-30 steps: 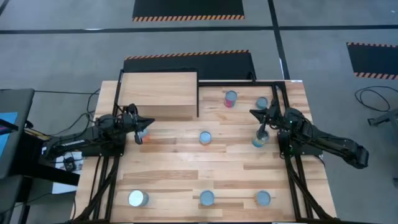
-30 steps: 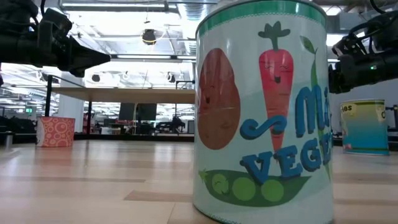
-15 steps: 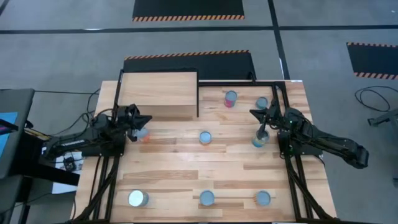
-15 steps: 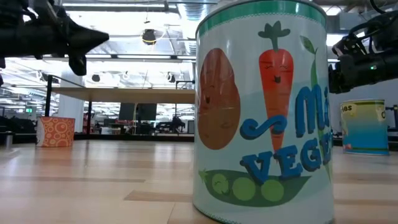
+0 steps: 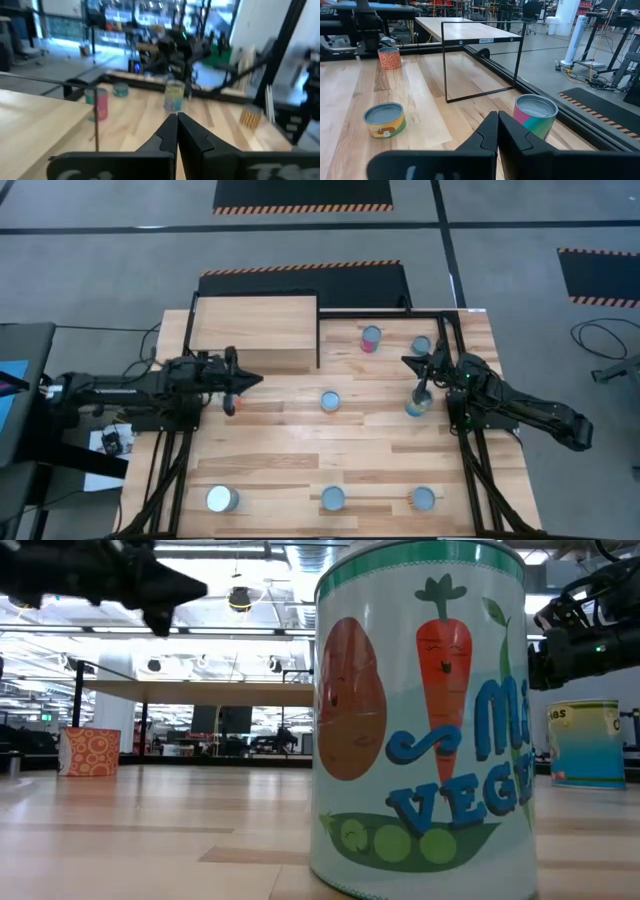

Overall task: Pick and place cans onto a shelf
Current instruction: Put the canned mushrooms on the shelf

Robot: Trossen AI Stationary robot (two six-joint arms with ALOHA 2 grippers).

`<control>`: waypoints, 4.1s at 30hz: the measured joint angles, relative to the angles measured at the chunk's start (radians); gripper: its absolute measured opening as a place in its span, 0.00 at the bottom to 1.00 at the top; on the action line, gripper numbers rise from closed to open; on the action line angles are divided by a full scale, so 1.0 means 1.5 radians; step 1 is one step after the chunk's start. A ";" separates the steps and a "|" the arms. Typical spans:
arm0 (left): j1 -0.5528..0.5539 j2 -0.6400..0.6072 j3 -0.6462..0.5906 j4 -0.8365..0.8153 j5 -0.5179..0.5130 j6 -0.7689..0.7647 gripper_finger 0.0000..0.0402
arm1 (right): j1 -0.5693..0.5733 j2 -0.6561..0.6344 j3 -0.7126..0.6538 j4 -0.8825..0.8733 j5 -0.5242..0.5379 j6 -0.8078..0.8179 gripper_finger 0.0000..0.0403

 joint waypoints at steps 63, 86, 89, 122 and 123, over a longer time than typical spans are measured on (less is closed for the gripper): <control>-0.098 0.949 0.650 -0.318 -0.159 0.156 0.27 | 0.000 0.000 0.000 -0.001 0.000 0.000 0.07; -0.128 0.898 0.823 -0.564 -0.137 0.178 0.00 | 0.000 0.013 0.000 -0.002 0.001 0.000 0.07; -0.138 0.847 0.860 -0.629 -0.147 0.138 0.00 | 0.000 0.013 0.000 -0.001 0.000 0.000 0.07; 0.541 0.522 0.693 -0.805 -0.191 -0.051 0.00 | 0.000 0.013 0.000 -0.001 0.000 0.000 0.07; 0.561 0.522 0.688 -0.805 -0.187 -0.053 0.00 | 0.000 0.013 0.000 -0.001 0.000 0.000 0.07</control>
